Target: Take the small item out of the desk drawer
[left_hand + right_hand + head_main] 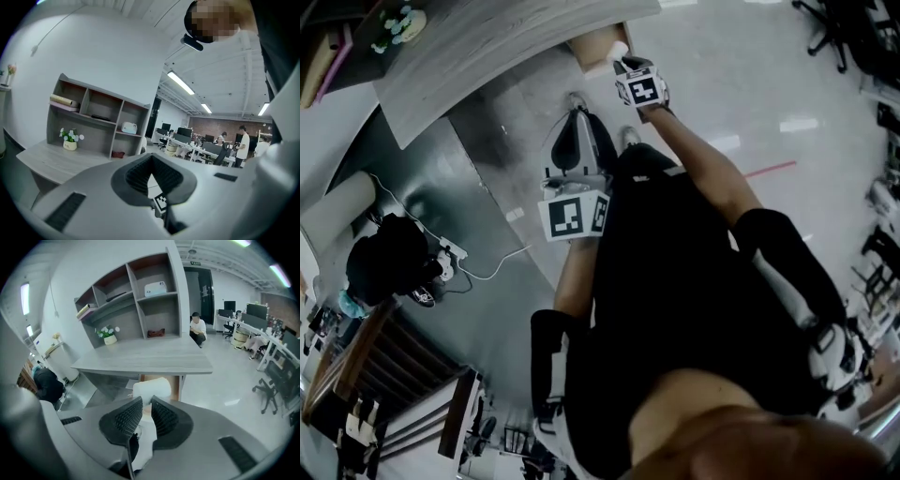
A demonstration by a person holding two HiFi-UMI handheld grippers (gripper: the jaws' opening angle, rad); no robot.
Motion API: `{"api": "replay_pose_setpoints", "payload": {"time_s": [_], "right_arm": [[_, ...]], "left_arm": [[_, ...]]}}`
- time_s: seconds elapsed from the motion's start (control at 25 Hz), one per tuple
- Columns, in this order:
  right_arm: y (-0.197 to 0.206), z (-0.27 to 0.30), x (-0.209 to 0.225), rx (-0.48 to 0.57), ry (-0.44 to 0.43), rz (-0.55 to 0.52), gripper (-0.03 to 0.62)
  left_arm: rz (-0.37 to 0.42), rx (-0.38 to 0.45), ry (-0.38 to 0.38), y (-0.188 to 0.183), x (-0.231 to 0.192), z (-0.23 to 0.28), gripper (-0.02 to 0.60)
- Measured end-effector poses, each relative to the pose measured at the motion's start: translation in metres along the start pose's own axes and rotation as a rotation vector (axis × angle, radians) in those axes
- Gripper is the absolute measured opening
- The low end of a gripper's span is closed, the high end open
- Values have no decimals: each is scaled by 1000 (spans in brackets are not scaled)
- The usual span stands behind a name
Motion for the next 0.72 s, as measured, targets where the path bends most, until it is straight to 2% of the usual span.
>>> {"api": "replay_pose_setpoints", "payload": {"time_s": [0.24, 0.44, 0.72], "right_arm": [[-10, -57, -15, 64, -73, -19, 58], [-19, -101, -19, 145, -78, -52, 58], [-36, -154, -43, 248, -142, -40, 58]], "left_arm": [[16, 21, -44, -21, 19, -29, -2], [35, 38, -48, -41, 27, -43, -2], [41, 55, -43, -53, 18, -52, -2]]}}
Point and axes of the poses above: the fingertips, and each gripper's own axes: z forward along the fingers, x to its right, y out of its underside, the point moved 3 cm from there along -z, backward along the fingers, and after that the axes turned 14 degrees about z, right-handed, at the moved point
